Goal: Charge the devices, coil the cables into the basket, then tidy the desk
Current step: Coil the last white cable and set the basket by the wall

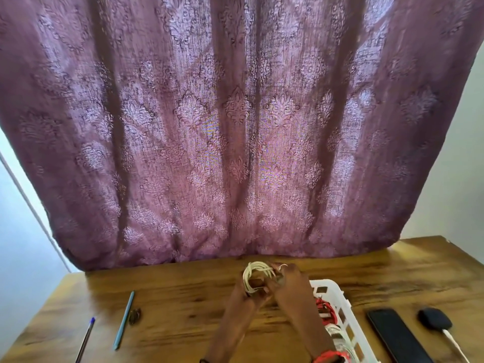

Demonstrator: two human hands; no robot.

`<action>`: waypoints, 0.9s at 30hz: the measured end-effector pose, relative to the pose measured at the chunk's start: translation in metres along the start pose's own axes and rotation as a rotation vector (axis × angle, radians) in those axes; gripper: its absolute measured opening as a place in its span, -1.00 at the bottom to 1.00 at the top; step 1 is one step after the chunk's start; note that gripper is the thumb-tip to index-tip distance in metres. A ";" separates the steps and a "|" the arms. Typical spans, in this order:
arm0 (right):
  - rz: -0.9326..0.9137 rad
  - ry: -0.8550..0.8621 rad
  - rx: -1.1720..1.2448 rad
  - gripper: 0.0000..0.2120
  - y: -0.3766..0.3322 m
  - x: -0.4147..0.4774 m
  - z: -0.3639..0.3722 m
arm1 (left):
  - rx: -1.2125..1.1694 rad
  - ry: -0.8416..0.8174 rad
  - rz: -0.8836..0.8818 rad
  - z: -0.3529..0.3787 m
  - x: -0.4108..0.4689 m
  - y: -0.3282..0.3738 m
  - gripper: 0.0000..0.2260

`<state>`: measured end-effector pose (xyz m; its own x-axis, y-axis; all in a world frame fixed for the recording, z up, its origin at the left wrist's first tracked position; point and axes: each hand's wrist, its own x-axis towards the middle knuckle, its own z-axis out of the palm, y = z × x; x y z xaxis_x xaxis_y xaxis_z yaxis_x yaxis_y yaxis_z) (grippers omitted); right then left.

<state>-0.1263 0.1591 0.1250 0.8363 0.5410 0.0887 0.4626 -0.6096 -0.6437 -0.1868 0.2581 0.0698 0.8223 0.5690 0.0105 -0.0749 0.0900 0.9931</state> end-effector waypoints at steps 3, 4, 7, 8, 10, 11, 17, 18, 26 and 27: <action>0.031 0.031 0.043 -0.66 0.000 0.002 -0.001 | -0.167 -0.069 -0.088 0.003 -0.006 0.005 -0.73; 0.037 0.034 0.049 -0.66 0.000 0.002 -0.001 | -0.188 -0.067 -0.114 0.004 -0.008 0.008 -0.74; 0.019 0.038 0.105 -0.66 0.001 0.002 0.001 | -0.171 0.037 -0.176 0.002 -0.005 0.008 -0.73; 0.001 0.040 0.134 -0.66 0.001 0.002 0.002 | -0.170 0.068 -0.191 0.001 -0.004 0.009 -0.73; -0.015 0.034 0.192 -0.66 -0.001 0.000 0.004 | -0.188 0.110 -0.223 -0.002 -0.002 0.009 -0.74; -0.016 0.034 0.215 -0.65 -0.001 -0.001 0.005 | -0.190 0.122 -0.234 -0.003 -0.001 0.010 -0.75; -0.025 0.104 0.328 -0.62 -0.004 -0.003 0.010 | -0.181 0.135 -0.268 -0.007 -0.002 0.021 -0.79; -0.028 0.109 0.337 -0.61 -0.004 -0.003 0.011 | -0.177 0.131 -0.269 -0.007 -0.003 0.021 -0.80; -0.064 -0.027 0.531 -0.64 -0.004 -0.004 0.004 | -0.106 0.099 -0.157 -0.019 -0.006 0.026 -0.88; -0.064 -0.039 0.559 -0.63 -0.004 -0.003 0.004 | -0.110 0.107 -0.158 -0.020 -0.006 0.026 -0.87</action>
<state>-0.1323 0.1623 0.1241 0.7954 0.5942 0.1193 0.2769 -0.1813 -0.9436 -0.2051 0.2728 0.0936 0.7645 0.6237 -0.1628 -0.0155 0.2703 0.9627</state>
